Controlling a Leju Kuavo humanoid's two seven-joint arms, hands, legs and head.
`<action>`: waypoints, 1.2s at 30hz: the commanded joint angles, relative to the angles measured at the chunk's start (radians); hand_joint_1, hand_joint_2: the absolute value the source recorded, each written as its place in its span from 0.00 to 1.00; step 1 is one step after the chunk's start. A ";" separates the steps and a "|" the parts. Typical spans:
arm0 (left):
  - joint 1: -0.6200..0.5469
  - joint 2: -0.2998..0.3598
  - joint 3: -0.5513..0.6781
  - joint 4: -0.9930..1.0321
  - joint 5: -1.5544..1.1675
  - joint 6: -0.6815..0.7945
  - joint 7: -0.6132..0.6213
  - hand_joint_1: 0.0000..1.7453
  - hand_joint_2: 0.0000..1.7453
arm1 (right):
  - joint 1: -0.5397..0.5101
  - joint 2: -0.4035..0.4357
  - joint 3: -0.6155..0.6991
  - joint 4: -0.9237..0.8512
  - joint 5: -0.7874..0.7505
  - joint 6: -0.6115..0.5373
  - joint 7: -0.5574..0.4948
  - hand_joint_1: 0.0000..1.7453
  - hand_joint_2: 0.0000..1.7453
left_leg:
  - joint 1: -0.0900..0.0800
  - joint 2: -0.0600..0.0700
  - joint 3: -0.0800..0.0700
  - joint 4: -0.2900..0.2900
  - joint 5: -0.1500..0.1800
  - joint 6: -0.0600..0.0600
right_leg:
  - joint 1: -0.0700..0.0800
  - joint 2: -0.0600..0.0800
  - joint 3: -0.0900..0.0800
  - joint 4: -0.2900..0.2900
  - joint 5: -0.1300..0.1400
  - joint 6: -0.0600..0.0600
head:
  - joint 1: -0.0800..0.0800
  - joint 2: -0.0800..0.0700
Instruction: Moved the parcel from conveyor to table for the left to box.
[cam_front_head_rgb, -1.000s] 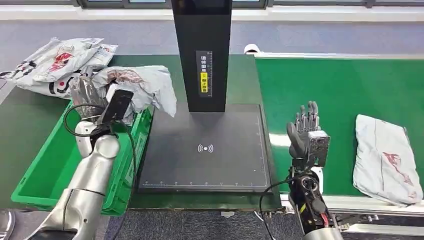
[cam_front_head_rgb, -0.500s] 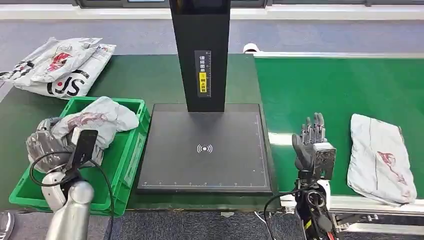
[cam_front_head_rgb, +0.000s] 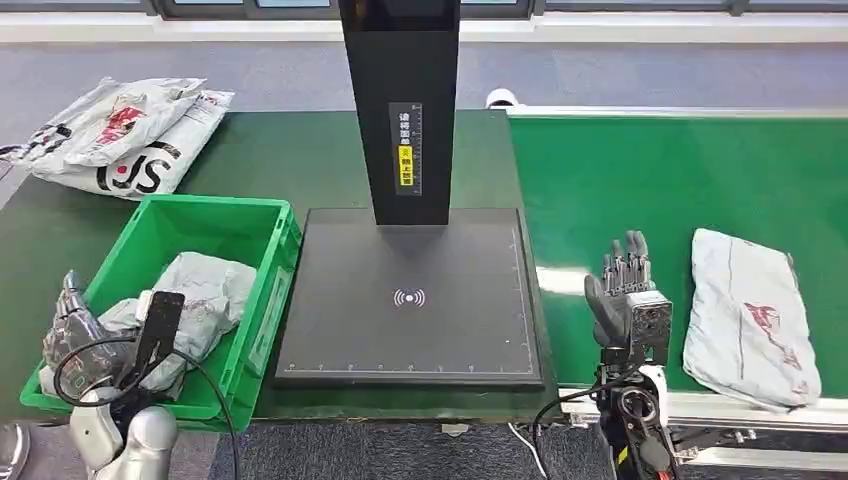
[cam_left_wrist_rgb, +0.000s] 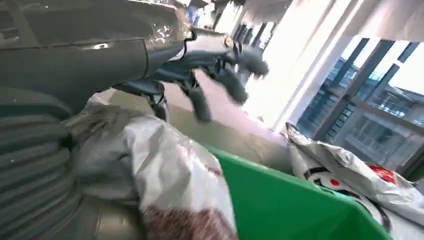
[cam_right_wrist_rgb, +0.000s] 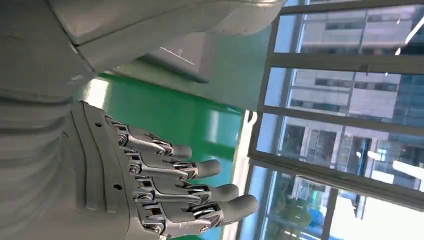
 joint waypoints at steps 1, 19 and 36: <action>-0.187 0.039 -0.021 0.144 0.369 -0.022 -0.186 0.00 1.00 | -0.031 0.012 -0.017 0.091 0.011 0.003 0.006 0.00 1.00 | 0.001 -0.006 -0.001 0.000 0.002 0.000 | 0.001 -0.007 0.001 0.000 0.000 0.000 | 0.000 0.000; -0.424 0.061 -0.200 0.186 0.852 -0.269 -0.269 0.00 1.00 | 0.017 0.009 -0.069 0.005 0.009 -0.011 0.040 0.00 1.00 | 0.001 -0.012 -0.004 0.001 0.007 0.000 | 0.002 -0.012 0.000 -0.001 0.003 0.000 | 0.000 0.000; -0.549 0.113 -0.231 0.556 0.898 -0.586 -0.130 0.00 1.00 | -0.006 0.008 -0.096 0.053 0.107 0.034 0.122 0.00 1.00 | 0.001 -0.006 -0.003 0.000 0.006 0.000 | 0.001 -0.006 -0.001 -0.001 0.004 0.000 | 0.000 0.000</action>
